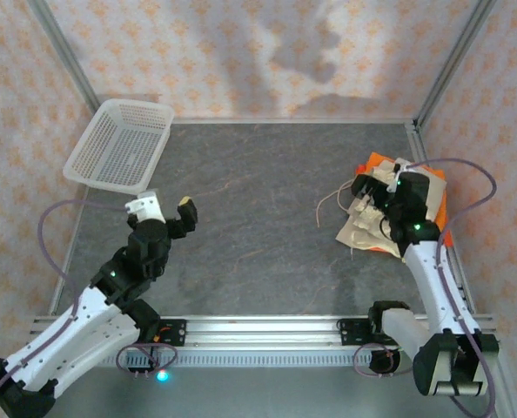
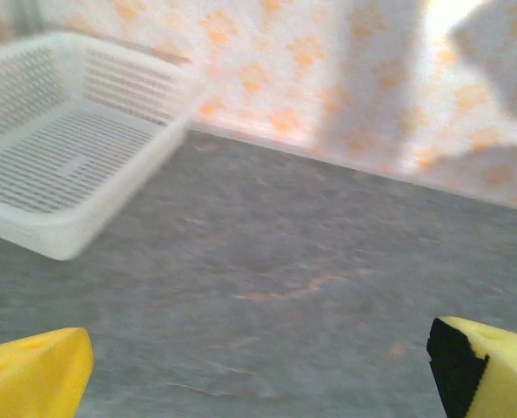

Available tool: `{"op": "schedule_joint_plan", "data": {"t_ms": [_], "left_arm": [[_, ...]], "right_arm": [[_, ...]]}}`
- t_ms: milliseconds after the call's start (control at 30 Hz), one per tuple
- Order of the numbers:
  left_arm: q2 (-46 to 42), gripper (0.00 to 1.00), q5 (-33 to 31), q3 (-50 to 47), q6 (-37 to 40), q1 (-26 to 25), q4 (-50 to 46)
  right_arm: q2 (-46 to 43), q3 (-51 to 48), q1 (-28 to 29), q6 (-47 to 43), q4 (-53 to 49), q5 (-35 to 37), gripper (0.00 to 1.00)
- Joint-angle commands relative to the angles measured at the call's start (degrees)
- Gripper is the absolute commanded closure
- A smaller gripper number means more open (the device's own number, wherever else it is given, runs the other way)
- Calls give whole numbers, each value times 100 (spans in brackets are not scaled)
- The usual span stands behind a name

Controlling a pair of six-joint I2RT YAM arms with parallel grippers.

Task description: Fold and stack the shorts

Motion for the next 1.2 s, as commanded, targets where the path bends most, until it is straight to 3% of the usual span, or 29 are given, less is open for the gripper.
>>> {"op": "schedule_joint_plan", "data": {"t_ms": [0, 167, 300, 633, 967, 1067, 1167], "left_arm": [[-218, 0, -1121, -633, 1092, 207, 1011], [101, 0, -1030, -1115, 926, 1020, 1574], [497, 0, -1161, -1562, 1139, 1404, 2587], [2423, 0, -597, -1879, 1187, 2321, 4646], [3884, 0, 281, -1485, 1580, 2682, 5712], [4451, 0, 426, -1454, 1671, 2733, 6239], [4696, 0, 803, -1131, 1824, 2744, 5899]], "right_arm": [[-53, -436, -2, -616, 1540, 738, 1], [493, -1053, -2, -802, 2598, 840, 1], [1045, -1353, 13, -952, 3398, 963, 1], [2143, -1598, 42, -1245, 4766, 1003, 1], [3290, -1789, 103, -1455, 6011, 631, 1], [3251, -1770, 112, -1466, 5893, 671, 1], [3237, -1745, 112, -1461, 5826, 677, 1]]}}
